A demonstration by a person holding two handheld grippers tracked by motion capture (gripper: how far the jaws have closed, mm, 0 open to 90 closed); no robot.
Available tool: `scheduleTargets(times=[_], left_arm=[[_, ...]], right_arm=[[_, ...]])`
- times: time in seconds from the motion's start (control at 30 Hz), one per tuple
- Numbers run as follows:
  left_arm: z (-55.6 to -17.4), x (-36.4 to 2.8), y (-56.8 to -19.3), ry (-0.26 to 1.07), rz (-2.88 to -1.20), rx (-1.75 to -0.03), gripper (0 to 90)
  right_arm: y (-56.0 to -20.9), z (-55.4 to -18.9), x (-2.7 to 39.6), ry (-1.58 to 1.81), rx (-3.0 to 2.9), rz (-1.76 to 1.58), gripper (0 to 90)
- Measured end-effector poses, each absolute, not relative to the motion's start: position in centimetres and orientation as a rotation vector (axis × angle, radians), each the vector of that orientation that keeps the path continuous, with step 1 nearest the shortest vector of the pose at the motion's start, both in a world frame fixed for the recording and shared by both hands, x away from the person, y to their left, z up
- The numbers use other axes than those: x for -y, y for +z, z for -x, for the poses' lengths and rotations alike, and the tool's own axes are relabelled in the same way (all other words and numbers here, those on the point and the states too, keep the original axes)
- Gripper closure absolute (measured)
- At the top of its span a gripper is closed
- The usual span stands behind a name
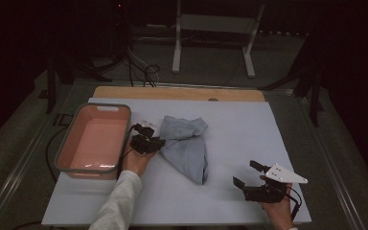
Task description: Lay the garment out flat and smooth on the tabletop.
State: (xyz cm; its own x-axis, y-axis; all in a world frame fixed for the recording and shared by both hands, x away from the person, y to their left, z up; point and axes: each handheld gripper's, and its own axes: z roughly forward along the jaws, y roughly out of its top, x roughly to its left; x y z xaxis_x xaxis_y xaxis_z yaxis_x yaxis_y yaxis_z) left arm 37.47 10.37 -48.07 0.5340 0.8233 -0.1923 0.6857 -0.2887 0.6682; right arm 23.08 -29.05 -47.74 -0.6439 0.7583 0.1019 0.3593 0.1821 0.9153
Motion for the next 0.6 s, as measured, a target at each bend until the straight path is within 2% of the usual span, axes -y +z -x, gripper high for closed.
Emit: scheduleTargets(times=[0.1,0.23,0.33,0.47,0.6], left_arm=[[-37.3,-9.6,-47.3,0.284,-2.054,-1.186,45.5],[-37.2,-8.4,-46.2,0.357,-2.036,-1.151,27.0],[-37.2,-7.6,-45.3,0.379,-2.031,-1.116,19.8],[-37.2,-7.0,-44.7,0.397,-2.026,-1.076,18.7],[-37.1,-4.5,-43.2,0.407,-2.035,-0.987,18.0]], right_arm=[[-47.7,-23.1,29.1,1.454,-2.089,-1.056,8.7],[-47.7,-23.1,29.1,1.454,-2.088,-1.056,8.7],[-47.7,-23.1,29.0,1.453,-2.089,-1.059,8.7],[-47.7,-23.1,28.9,1.456,-2.091,-1.057,8.7],[-47.8,-23.2,28.6,1.456,-2.097,-1.055,8.7]])
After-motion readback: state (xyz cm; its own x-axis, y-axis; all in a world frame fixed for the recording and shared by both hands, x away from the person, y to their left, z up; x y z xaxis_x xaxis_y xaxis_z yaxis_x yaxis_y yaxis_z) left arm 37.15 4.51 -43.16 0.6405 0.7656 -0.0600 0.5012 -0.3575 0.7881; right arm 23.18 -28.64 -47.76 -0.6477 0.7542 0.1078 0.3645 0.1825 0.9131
